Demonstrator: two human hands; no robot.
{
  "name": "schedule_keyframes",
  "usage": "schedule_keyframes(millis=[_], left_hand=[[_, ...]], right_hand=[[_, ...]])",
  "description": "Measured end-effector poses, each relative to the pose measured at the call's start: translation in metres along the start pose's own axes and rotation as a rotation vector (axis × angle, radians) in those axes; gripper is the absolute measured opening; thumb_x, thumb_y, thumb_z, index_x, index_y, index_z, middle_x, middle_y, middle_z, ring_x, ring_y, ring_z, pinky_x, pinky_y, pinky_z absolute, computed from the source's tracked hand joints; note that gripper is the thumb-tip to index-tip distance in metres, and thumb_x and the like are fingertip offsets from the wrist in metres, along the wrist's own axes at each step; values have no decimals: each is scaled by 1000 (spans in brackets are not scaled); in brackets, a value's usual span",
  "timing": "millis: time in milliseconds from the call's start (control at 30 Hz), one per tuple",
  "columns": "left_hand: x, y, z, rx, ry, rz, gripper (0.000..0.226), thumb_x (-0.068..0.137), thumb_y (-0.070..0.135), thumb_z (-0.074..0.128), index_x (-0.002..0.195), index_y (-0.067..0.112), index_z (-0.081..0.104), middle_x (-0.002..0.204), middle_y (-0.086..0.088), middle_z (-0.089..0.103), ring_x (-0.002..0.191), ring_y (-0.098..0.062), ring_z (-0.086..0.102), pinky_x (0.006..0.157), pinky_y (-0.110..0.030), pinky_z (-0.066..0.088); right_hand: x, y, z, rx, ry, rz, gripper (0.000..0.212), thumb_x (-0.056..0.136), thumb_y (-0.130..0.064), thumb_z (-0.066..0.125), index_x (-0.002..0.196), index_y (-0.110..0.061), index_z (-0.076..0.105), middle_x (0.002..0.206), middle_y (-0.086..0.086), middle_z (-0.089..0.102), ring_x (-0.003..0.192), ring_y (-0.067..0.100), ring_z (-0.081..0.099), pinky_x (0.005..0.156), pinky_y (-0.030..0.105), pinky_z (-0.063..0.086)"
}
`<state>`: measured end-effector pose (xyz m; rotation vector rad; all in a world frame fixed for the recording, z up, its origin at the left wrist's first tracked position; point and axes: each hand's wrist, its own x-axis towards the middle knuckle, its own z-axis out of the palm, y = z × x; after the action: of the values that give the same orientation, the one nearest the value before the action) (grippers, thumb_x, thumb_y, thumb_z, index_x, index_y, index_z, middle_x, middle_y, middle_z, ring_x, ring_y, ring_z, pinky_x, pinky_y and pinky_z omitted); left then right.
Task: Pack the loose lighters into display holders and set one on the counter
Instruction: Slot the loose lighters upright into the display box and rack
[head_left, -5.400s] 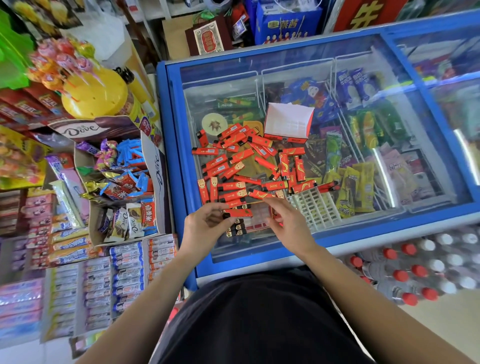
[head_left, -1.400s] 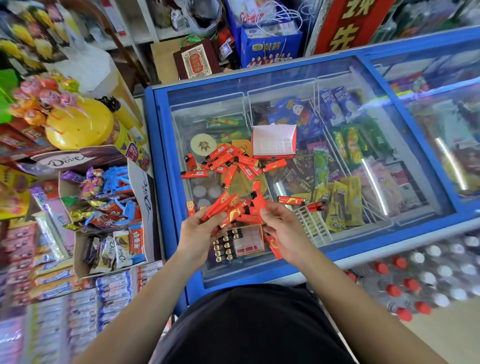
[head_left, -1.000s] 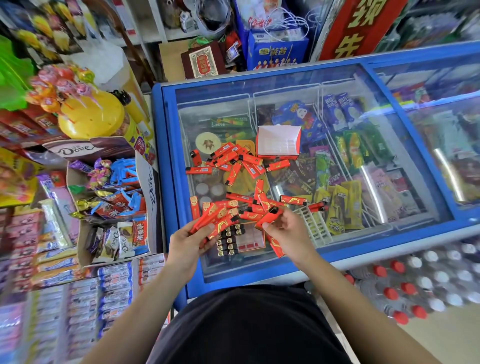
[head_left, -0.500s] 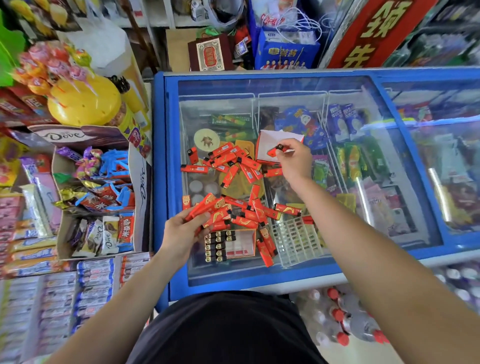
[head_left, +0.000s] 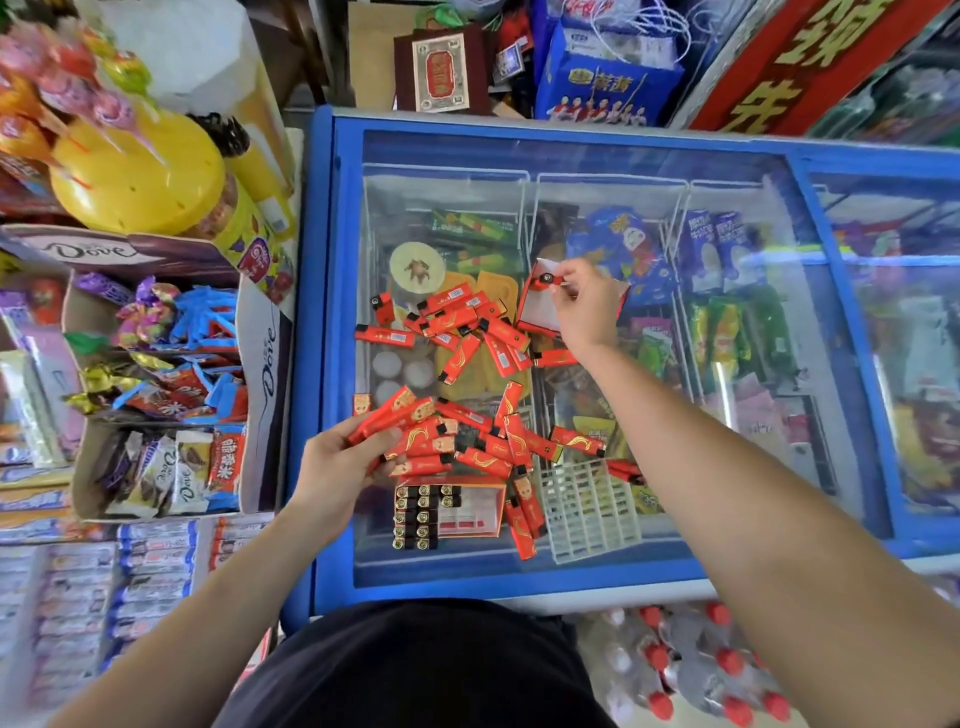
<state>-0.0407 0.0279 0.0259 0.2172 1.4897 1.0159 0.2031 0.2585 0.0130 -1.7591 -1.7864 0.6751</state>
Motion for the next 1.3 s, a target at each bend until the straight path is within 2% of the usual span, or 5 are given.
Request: schedule_keyframes(millis=[700, 867, 1033, 1167, 1300], left_hand=[[-7, 20, 5, -22, -72, 34, 10, 88, 8, 75, 98, 11, 77, 97, -16, 69, 83, -27, 70, 73, -27, 61], [-12, 22, 8, -18, -128, 43, 13, 88, 10, 76, 101, 8, 75, 100, -15, 65, 88, -30, 69, 71, -27, 59], [-21, 25, 13, 208, -142, 178, 17, 87, 7, 78, 100, 17, 78, 83, -5, 72, 72, -17, 69, 64, -23, 57], [-32, 27, 17, 337, -206, 301, 28, 84, 3, 80, 107, 19, 79, 79, 0, 76, 70, -13, 72, 64, -22, 57], [-36, 25, 18, 396, -199, 342, 32, 81, 8, 84, 108, 24, 79, 83, 4, 77, 75, -12, 73, 73, -28, 59]], right_hand=[[5, -8, -12, -362, -172, -182, 55, 92, -5, 63, 145, -15, 52, 137, 14, 62, 122, 29, 61, 102, 38, 48], [-61, -49, -11, 22, -212, 30, 47, 91, -23, 71, 136, -20, 59, 117, -1, 65, 93, 10, 64, 92, 30, 55], [-154, -73, -10, 321, -489, 82, 55, 90, -20, 74, 140, -32, 55, 125, -16, 60, 107, -9, 58, 83, 3, 46], [-189, -69, -5, 486, -478, 158, 44, 94, -22, 70, 136, -32, 61, 126, -12, 66, 114, 0, 62, 97, 20, 51], [-205, -64, -5, 766, -403, 369, 26, 94, -7, 67, 118, -17, 71, 110, 6, 74, 99, 23, 73, 81, 40, 63]])
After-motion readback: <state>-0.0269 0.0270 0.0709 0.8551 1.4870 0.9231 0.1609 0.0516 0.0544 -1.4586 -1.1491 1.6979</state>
